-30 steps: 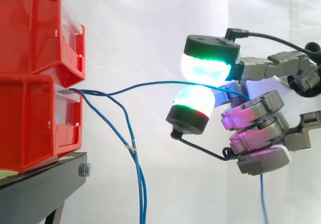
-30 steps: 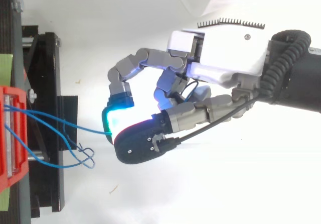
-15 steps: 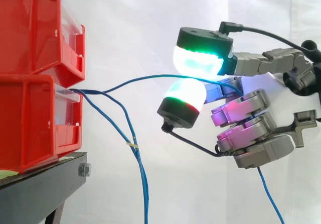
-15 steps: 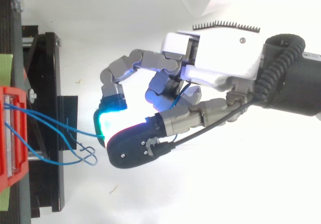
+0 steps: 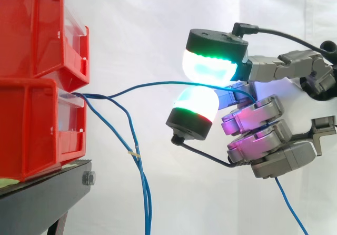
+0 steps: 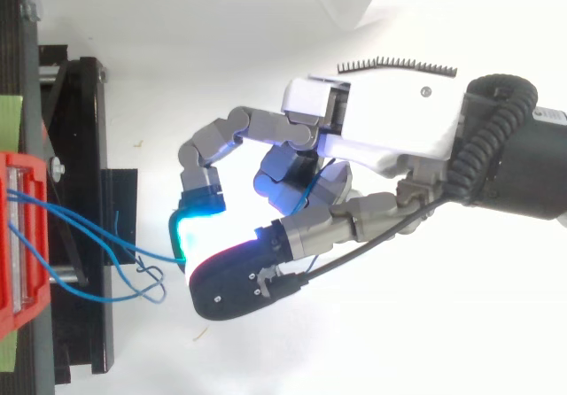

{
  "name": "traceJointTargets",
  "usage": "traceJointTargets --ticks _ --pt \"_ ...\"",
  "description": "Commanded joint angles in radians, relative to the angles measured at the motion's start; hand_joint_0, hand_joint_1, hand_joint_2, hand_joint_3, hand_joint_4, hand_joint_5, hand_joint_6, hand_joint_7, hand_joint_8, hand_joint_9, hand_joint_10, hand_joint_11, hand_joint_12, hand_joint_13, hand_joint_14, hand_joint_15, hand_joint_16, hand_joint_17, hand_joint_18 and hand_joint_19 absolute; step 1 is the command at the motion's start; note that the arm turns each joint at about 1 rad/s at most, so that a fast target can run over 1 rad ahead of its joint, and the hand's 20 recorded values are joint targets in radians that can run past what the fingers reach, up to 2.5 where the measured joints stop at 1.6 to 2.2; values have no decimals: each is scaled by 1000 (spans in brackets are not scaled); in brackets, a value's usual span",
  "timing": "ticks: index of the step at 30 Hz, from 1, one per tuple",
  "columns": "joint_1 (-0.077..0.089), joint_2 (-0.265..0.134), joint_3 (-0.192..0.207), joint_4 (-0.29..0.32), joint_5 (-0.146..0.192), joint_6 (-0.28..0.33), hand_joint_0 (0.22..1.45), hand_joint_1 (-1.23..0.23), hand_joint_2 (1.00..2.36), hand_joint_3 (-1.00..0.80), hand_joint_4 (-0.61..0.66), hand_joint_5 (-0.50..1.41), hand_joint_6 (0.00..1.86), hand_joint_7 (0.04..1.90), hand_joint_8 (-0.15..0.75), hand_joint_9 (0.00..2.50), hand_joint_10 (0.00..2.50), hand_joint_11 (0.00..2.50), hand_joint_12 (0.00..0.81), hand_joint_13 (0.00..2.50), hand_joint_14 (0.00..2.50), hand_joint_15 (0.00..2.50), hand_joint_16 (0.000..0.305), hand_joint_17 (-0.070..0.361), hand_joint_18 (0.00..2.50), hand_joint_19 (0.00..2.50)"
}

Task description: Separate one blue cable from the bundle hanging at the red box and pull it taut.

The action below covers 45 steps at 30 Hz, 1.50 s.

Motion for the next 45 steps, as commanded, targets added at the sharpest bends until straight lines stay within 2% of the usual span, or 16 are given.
traceJointTargets --ticks 1,4,8,12,18,25,28,31,34,39,45 --pt "6 0 -2 -1 1 2 606 -610 1011 -397 103 -173 913 1159 252 1125 1899 1687 340 869 2500 1856 32 71 1497 1929" --pt "7 1 -37 9 4 6 589 -546 1003 -466 118 -172 912 1132 257 1136 1874 1682 337 868 2500 1829 31 71 1495 1918" --pt "10 1 -55 54 6 11 577 -526 1000 -500 119 -171 909 1126 258 1143 1850 1704 338 874 2500 1840 32 73 1499 1905" --pt "12 0 -55 82 7 8 561 -513 1000 -500 126 -169 902 1138 260 1147 1860 1669 347 879 2500 1825 33 75 1503 1888" --pt "12 0 -55 83 7 6 549 -518 1000 -500 131 -167 894 1148 262 1153 1849 1668 342 882 2500 1793 34 76 1504 1864" --pt "12 0 -55 82 14 6 595 -548 1004 -455 121 -163 887 1191 251 1179 1794 1709 336 896 2500 1809 31 71 1488 1865" --pt "6 0 -55 82 34 6 598 -558 1009 -416 116 -163 887 1197 250 1180 1788 1715 336 899 2500 1823 31 70 1488 1866" --pt "4 0 -55 82 40 6 586 -562 1008 -421 129 -163 886 1200 251 1177 1772 1758 341 904 2500 1866 33 74 1478 1854" --pt "1 0 -54 82 52 -1 548 -537 1000 -494 139 -168 882 1195 263 1157 1797 1716 351 896 2500 1823 36 82 1466 1827" --pt "-6 1 -55 80 81 -27 513 -473 1000 -500 146 -169 878 1178 272 1153 1818 1693 358 894 2500 1771 41 91 1476 1801" --pt "-10 0 -55 82 100 -30 478 -445 1000 -500 160 -171 873 1159 283 1149 1861 1636 373 897 2500 1730 46 103 1490 1766"
